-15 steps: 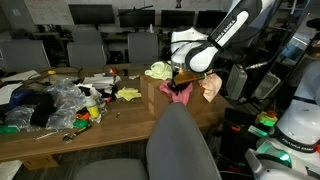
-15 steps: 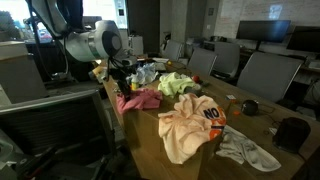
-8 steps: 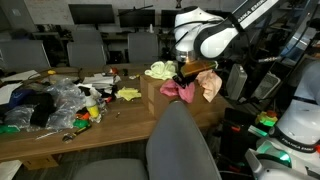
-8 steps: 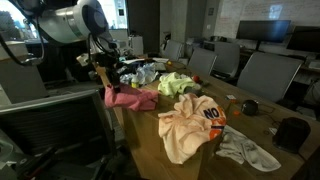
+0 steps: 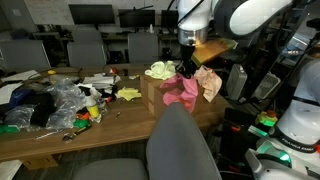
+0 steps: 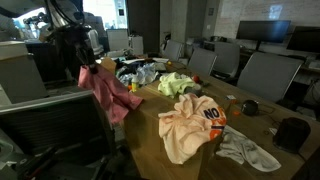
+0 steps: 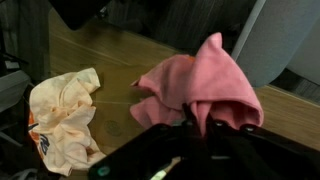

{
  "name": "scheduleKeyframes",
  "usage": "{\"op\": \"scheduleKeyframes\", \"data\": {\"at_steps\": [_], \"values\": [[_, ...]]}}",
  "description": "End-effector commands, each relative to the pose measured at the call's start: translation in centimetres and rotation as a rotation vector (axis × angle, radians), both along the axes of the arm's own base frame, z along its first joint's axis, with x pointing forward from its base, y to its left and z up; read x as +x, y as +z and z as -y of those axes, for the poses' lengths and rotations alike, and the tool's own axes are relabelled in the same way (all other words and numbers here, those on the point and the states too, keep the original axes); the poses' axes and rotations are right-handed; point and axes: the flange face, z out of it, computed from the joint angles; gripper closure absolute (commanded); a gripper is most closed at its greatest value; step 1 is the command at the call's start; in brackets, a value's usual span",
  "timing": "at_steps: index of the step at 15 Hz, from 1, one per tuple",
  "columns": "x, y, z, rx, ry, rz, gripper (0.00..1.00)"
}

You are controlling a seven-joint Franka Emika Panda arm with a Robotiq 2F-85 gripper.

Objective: Move the two shirts and the yellow towel from the top of the box to the backrest of the chair

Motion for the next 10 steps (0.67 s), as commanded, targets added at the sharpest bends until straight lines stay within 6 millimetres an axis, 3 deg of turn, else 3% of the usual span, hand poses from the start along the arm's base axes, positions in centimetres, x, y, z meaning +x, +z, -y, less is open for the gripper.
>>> {"op": "scheduleKeyframes", "data": {"at_steps": [1,10], "values": [[-0.8,4.1,-3.0,-0.05,0.085,-0.007,0.98],[-0.7,11.5,-11.5,-0.167,0.266,-0.015,0.98]]}}
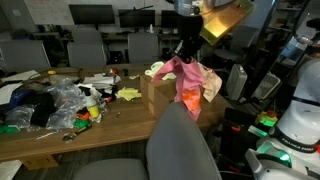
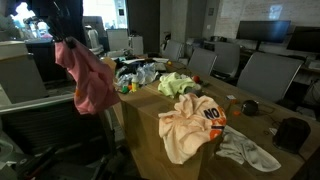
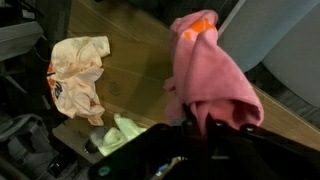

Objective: Move the two shirts and the yellow towel from the top of the box to the backrest of the chair

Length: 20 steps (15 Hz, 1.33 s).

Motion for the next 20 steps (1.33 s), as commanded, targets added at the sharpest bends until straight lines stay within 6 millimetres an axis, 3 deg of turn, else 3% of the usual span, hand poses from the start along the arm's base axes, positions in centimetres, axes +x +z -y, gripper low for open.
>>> {"op": "scheduleKeyframes", "data": {"at_steps": [1,14,17,20], "values": [[0.9,3.1,-3.6,-0.056,0.091,-0.013,0.98],[1.0,7.6,-16.2,-0.251,0.34,0.044,0.98],[1.2,8.2,-17.7,-0.233,0.381,0.031,0.98],[2.0,8.5,-17.8,-0.132,0.41,-0.033,0.98]]}}
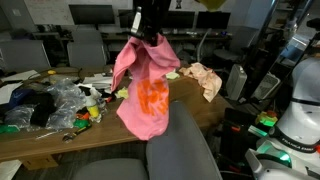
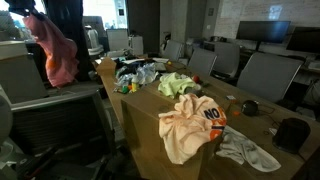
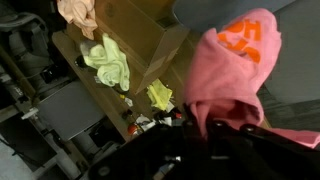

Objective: Move the two shirts and the yellow towel from the top of the box to the backrest of the chair

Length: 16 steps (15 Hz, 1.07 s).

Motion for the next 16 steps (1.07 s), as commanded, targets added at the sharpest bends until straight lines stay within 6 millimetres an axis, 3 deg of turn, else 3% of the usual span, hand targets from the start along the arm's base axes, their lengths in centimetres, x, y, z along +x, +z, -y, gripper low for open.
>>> {"op": "scheduleKeyframes", "data": {"at_steps": [1,6,16], "values": [[1.4,1.3,-0.3,0.094,0.032,-0.115,0.98],[0.7,0.4,0.9,0.217,0.065,-0.307,0.98],[-1.3,-0.9,2.7,0.438,0.112,-0.53,0.98]]}}
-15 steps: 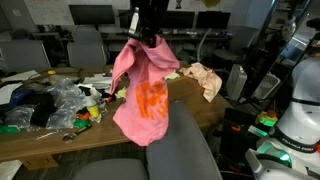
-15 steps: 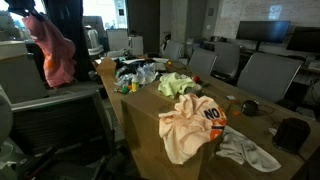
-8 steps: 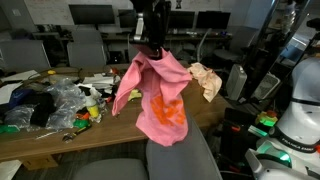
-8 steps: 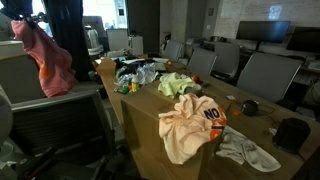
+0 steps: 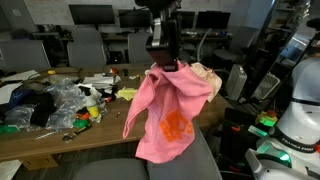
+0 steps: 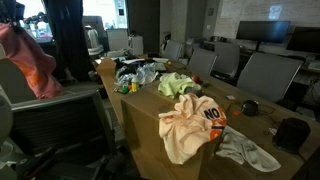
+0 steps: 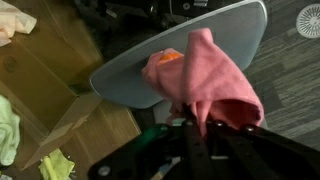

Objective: Move the two shirts and the yellow towel from the top of the box to the backrest of the chair

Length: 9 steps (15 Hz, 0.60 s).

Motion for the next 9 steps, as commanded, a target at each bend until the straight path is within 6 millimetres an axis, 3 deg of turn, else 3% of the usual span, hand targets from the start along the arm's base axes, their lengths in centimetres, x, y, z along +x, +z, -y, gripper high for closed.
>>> {"op": "scheduleKeyframes", "data": {"at_steps": [1,9], "values": [[-0.9,0.4,1.6,0.111,0.022,-0.07,0.98],[-0.9,-2.1,4.4,0.246,-0.021,-0.222,0.98]]}}
